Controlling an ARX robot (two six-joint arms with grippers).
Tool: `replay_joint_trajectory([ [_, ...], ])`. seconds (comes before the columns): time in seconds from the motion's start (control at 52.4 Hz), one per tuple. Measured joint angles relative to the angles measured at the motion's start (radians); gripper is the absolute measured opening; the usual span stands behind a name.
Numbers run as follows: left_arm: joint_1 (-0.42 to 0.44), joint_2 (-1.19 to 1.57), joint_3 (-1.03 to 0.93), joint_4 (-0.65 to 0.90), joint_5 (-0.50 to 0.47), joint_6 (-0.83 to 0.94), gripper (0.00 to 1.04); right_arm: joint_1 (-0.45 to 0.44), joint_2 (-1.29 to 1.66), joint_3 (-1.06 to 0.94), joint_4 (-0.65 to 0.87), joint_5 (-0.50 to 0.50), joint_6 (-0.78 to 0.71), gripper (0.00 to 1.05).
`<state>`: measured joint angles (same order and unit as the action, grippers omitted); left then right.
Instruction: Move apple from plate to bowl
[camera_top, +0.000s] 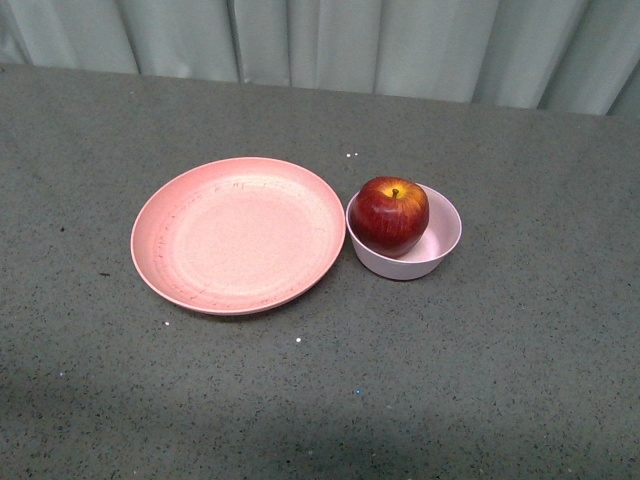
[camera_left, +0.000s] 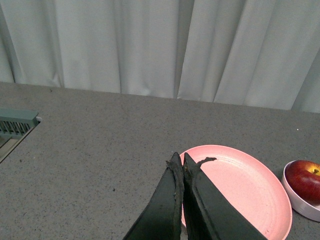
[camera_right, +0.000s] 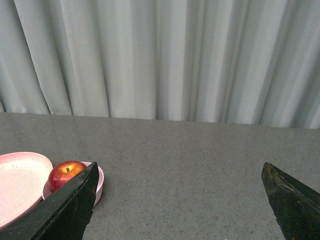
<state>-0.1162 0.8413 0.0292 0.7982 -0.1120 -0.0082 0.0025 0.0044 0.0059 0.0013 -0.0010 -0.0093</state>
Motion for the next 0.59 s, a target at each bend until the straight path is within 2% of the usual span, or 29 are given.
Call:
replay_joint_trajectory([
  [0.076, 0.018, -0.074, -0.008, -0.063, 0.016, 0.0, 0.04, 0.0, 0.0, 0.0, 0.0, 0.0, 0.0, 0.95],
  [0.153, 0.087, -0.147, -0.009, -0.126, 0.101, 0.002, 0.04, 0.0, 0.0, 0.0, 0.0, 0.0, 0.0, 0.95],
  [0.229, 0.11, -0.2, -0.009, -0.172, 0.105, 0.002, 0.04, 0.0, 0.0, 0.0, 0.0, 0.001, 0.0, 0.95],
  [0.592, 0.114, -0.439, -0.009, -0.394, 0.11, 0.003, 0.04, 0.0, 0.0, 0.0, 0.0, 0.0, 0.0, 0.95],
])
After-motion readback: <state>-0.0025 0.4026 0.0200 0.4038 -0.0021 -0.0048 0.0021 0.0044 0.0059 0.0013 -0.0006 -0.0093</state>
